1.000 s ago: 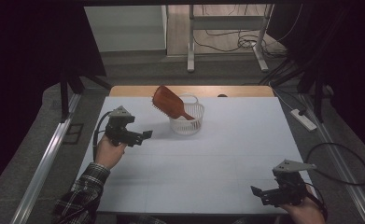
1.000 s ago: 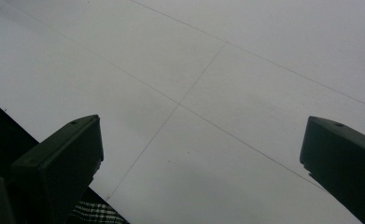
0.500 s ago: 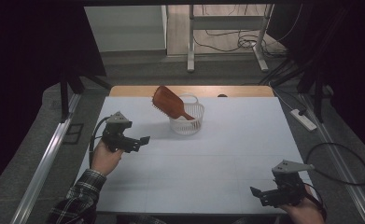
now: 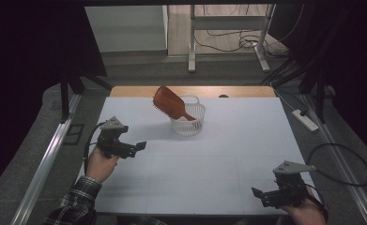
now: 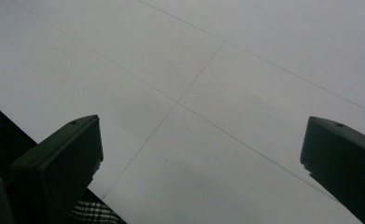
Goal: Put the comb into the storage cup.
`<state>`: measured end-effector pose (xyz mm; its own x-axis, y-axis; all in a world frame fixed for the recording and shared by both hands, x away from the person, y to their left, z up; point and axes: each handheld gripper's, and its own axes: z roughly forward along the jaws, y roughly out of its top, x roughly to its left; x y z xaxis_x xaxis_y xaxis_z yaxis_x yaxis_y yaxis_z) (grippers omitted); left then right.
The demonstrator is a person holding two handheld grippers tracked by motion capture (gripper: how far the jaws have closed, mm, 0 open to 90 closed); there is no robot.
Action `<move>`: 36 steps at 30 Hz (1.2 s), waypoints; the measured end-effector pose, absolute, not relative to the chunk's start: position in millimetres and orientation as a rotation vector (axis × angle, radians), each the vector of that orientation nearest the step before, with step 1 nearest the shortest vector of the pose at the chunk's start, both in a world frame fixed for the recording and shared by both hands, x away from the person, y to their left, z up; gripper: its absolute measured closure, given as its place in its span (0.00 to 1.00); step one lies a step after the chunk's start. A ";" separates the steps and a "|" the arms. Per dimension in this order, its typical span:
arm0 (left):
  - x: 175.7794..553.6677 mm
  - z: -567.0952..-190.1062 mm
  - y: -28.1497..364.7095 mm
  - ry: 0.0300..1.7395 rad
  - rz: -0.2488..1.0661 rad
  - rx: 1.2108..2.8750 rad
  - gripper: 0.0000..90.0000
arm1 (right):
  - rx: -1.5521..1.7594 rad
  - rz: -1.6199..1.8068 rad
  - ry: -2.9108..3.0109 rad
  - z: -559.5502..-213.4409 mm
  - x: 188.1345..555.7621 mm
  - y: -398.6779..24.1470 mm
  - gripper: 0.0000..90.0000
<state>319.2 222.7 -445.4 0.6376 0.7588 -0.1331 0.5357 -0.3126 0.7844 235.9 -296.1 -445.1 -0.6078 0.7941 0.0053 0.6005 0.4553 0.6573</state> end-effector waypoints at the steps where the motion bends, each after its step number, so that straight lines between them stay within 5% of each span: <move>1: 317.8 -445.7 223.0 1.013 0.331 1.999 0.00 | 1.193 0.906 2.406 -445.1 236.0 -296.1 0.00; 36: 265.4 -456.6 246.5 1.071 0.332 1.976 0.00 | 1.184 0.902 2.396 -444.8 234.9 -295.6 0.00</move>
